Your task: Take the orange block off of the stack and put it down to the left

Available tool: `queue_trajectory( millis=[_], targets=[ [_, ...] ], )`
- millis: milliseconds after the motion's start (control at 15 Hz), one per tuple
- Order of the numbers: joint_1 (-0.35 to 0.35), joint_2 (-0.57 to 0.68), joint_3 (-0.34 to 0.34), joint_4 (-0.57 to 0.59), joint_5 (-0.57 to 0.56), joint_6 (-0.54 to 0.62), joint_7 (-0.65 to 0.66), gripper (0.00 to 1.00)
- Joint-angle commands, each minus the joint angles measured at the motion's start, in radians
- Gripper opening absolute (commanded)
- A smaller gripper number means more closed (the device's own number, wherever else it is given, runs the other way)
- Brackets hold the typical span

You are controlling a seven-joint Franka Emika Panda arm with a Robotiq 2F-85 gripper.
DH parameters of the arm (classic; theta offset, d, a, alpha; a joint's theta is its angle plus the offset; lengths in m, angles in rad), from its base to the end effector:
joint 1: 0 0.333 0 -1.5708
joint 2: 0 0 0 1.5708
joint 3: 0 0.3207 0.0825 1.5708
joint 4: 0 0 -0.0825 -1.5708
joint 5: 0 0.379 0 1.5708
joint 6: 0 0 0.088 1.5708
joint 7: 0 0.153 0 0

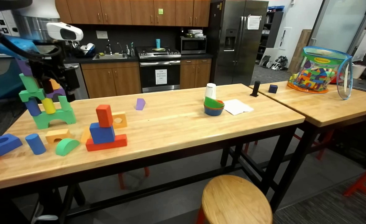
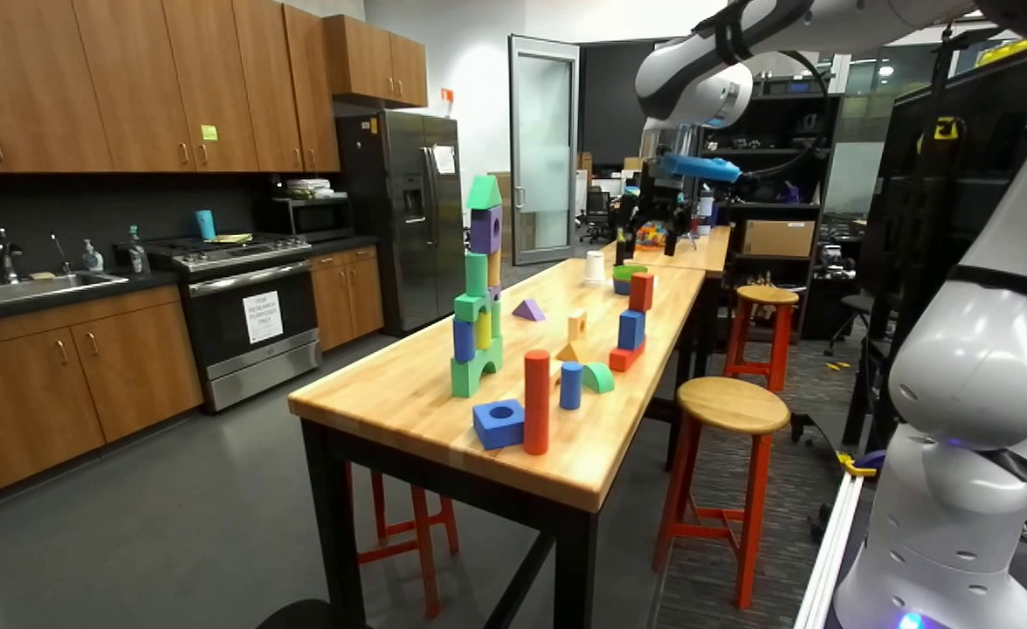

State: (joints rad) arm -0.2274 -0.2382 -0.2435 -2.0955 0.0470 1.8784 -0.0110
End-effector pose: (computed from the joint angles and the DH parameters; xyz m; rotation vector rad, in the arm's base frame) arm 0.4311 -0.2191 0.4820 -2.9625 0.7056 -0.0572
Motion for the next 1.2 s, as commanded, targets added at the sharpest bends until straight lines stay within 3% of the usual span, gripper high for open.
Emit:
queue_trajectory(
  millis=[0,200,733,1133],
  targets=[
    [0.004,0.044,-0.003,0.023,0.038,-0.012,0.021,1.0],
    [0.0,0.079,0.0,0.019,0.078,0.003,0.077,1.0],
    [-0.022,0.155,0.002,0.027,0.146,0.056,0.492,1.0],
    [-0.03,0.114,0.0,0.0,0.176,0.082,0.669,1.0]
  ],
)
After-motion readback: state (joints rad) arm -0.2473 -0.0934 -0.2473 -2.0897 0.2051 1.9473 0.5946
